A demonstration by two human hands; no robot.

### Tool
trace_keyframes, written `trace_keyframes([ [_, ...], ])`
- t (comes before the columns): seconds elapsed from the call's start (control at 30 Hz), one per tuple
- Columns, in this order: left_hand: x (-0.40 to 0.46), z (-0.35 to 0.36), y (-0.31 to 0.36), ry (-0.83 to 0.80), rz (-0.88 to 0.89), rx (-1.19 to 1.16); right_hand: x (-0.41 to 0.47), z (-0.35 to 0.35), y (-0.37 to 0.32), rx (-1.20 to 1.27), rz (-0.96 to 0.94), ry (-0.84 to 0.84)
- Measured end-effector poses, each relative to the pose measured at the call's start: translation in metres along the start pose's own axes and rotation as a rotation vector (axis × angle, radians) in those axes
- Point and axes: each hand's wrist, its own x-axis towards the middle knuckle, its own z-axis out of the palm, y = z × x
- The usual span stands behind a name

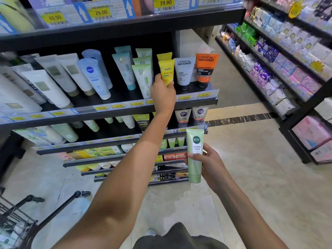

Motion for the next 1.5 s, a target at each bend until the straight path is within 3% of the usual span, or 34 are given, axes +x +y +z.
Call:
trace_keyframes([
  [0.63, -0.009, -0.010, -0.007, -0.033, -0.004, 0.041, -0.009, 0.002, 0.004, -0.022, 0.021, -0.048],
  [0.9, -0.054, -0.054, -0.011, -0.087, 0.077, 0.066, -0.007, 0.015, 0.009, -0.008, 0.023, -0.073],
  [1.03, -0.084, -0.100, -0.047, -0.102, 0.105, 0.078, 0.000, 0.041, 0.013, -0.028, 0.011, -0.115],
  [1.3, -0.105, -0.209, -0.179, -0.143, -0.115, 0.286, 0.018, 0.128, 0.041, -0.005, 0.048, -0.176],
  [1.5, -0.072, -0.276, -0.255, -0.303, -0.110, 0.457, 0.044, 0.211, 0.077, -0.099, 0.036, -0.138],
])
